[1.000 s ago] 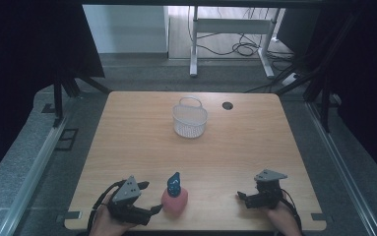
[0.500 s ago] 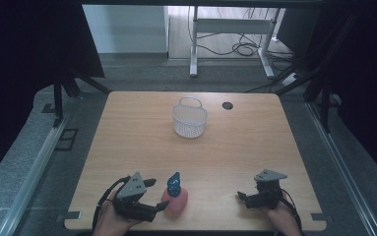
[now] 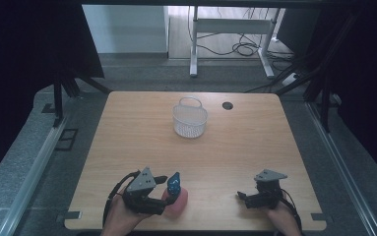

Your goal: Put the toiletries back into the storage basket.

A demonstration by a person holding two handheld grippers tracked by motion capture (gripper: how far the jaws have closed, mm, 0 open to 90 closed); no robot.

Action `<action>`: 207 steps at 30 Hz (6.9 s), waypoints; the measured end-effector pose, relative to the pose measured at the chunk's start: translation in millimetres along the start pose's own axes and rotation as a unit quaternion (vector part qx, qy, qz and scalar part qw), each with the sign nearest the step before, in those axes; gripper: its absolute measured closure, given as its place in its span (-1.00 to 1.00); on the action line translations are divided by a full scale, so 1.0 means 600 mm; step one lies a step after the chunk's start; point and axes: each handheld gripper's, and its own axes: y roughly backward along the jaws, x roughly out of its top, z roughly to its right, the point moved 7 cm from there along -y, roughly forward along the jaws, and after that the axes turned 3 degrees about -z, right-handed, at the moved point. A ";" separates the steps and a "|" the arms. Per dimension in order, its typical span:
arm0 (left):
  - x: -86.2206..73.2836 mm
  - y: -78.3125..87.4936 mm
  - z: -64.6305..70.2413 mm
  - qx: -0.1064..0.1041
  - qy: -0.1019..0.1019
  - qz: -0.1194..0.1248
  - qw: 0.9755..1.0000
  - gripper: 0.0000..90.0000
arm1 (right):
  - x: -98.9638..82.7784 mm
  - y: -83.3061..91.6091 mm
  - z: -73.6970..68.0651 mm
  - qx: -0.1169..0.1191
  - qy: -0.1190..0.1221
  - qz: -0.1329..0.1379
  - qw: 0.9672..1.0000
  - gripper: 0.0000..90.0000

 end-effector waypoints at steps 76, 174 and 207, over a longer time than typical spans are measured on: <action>0.091 0.003 -0.075 0.072 -0.001 0.000 0.997 0.17 | 0.000 0.000 0.000 0.000 0.000 -0.001 1.000 -1.00; 0.295 -0.048 -0.235 0.151 0.036 0.025 0.988 0.17 | 0.000 0.000 0.000 0.000 0.001 0.000 1.000 -1.00; 0.345 -0.111 -0.286 0.190 0.036 0.017 0.981 0.17 | 0.000 0.000 0.000 0.000 0.001 -0.001 1.000 -1.00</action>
